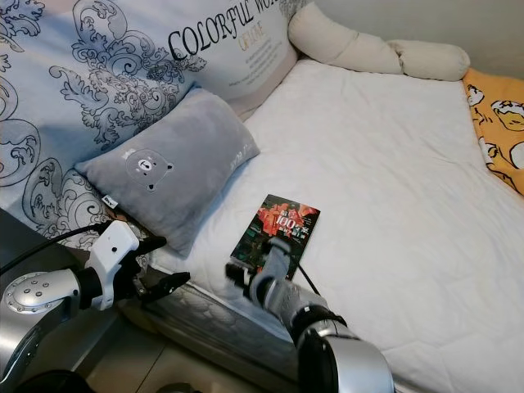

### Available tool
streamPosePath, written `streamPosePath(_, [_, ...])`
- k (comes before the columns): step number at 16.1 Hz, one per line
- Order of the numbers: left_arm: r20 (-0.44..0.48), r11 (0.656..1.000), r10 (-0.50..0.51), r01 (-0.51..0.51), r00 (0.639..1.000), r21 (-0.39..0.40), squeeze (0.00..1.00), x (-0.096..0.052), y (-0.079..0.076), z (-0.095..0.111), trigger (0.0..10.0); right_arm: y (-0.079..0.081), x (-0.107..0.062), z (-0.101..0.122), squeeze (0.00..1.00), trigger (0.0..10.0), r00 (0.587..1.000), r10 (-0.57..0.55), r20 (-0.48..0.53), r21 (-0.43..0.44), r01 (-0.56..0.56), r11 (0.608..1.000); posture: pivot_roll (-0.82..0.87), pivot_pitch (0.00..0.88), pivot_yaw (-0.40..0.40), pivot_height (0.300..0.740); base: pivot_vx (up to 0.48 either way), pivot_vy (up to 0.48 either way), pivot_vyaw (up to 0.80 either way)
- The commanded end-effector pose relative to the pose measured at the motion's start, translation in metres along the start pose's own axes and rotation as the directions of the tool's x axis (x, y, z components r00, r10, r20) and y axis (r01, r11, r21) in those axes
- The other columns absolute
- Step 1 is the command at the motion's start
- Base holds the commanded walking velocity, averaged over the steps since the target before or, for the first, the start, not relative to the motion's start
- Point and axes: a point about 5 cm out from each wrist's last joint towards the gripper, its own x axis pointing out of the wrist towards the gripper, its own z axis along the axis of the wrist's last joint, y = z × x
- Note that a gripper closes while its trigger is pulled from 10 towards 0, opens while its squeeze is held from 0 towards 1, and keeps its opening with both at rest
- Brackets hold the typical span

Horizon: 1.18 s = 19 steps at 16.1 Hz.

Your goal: Clean up the room

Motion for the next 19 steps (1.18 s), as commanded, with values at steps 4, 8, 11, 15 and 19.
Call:
streamPosePath(4, [0.001,1.0,-0.007,0.007,1.0,0.008,0.19,-0.001,-0.001,0.0,10.0,0.005,-0.01,0.024,1.0,10.0,0.975,0.218,0.045,-0.139,-0.21,0.968,0.22,0.0,0.03,0.74,0.0,0.0,0.0])
streamPosePath(8, [0.067,0.995,0.079,-0.075,0.995,-0.06,0.19,0.001,-0.001,0.0,10.0,-0.002,-0.031,0.055,1.0,10.0,0.947,0.259,0.187,-0.277,-0.202,0.939,0.17,0.0,0.019,0.74,0.0,0.0,0.0])
streamPosePath(11, [0.126,0.934,0.336,-0.313,0.933,-0.172,0.2,0.008,0.01,-0.001,10.0,0.002,-0.077,0.087,1.0,10.0,0.834,0.244,0.495,-0.346,-0.068,0.936,0.14,0.0,-0.014,0.74,0.0,0.0,0.0])
streamPosePath(15, [0.12,0.875,0.459,-0.425,0.88,-0.229,0.21,0.01,0.011,-0.004,10.0,-0.011,-0.112,0.089,1.0,10.0,0.717,0.031,0.697,-0.254,0.206,0.945,0.1,0.0,-0.034,0.74,0.0,-0.161,0.0])
streamPosePath(19, [0.119,0.819,0.559,-0.524,0.821,-0.235,0.21,0.005,0.022,-0.004,10.0,-0.006,-0.118,0.075,1.0,10.0,0.709,-0.026,0.705,-0.273,0.305,0.912,0.06,0.0,-0.025,0.74,0.0,-0.353,0.0])
